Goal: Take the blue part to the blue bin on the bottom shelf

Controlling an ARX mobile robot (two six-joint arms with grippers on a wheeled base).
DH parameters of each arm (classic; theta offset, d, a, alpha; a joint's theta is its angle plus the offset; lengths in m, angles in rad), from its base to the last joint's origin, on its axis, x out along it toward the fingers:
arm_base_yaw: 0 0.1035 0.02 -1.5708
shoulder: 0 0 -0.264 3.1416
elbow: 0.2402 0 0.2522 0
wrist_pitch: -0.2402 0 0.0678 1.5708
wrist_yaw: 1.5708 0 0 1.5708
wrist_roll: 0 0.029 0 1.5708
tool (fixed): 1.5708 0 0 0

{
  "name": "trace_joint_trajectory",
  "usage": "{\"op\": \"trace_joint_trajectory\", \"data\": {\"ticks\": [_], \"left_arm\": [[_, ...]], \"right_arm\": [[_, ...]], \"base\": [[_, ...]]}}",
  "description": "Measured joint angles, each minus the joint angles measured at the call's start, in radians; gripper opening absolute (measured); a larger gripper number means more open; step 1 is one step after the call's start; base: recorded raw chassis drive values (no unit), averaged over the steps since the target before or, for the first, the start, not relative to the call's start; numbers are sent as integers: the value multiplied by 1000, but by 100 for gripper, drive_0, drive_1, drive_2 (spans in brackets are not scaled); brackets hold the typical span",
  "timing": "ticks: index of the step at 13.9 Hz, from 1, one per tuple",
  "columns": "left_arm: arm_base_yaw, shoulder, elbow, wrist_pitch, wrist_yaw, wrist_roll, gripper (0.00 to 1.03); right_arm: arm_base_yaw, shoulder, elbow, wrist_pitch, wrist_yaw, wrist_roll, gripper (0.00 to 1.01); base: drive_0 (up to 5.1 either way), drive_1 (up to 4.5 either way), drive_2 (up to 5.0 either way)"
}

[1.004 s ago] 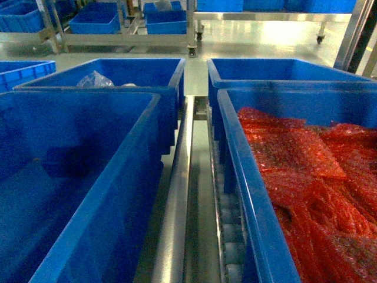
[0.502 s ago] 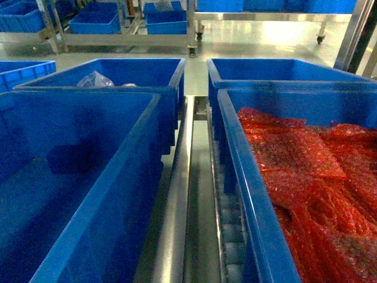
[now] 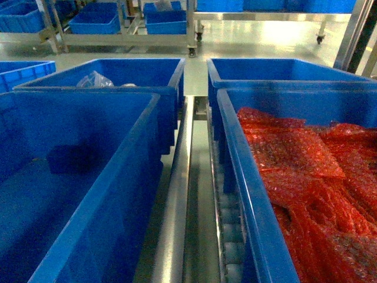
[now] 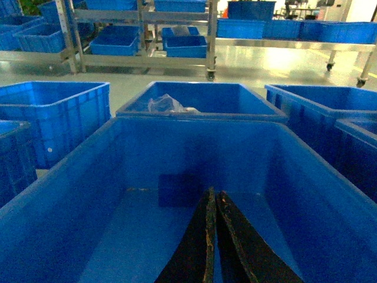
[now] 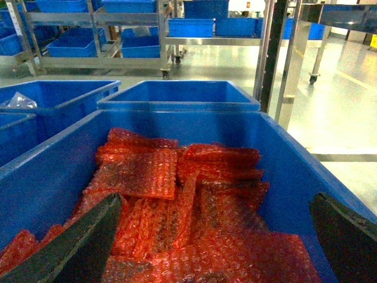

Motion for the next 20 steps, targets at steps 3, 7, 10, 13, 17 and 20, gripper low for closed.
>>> {"op": "trace_joint_trajectory", "data": {"ticks": [3,7,10,13,17,20], "left_arm": [[0,-92,0,-86,0,0,2],[0,-183,0,-178,0,0,2],[0,-235,0,-238,0,0,2],[0,-388,0,-397,0,3,2],[1,-388,0,-394,0,4,16],[1,-388,0,-394,0,4,54]], "right_arm": [[0,0,0,0,0,0,98],[0,0,0,0,0,0,98],[0,0,0,0,0,0,98],[0,0,0,-3,2,0,98],[0,0,0,1,0,0,98],[0,0,0,0,0,0,98]], "base": [[0,0,0],[0,0,0],[0,0,0],[0,0,0],[0,0,0],[0,0,0]]}}
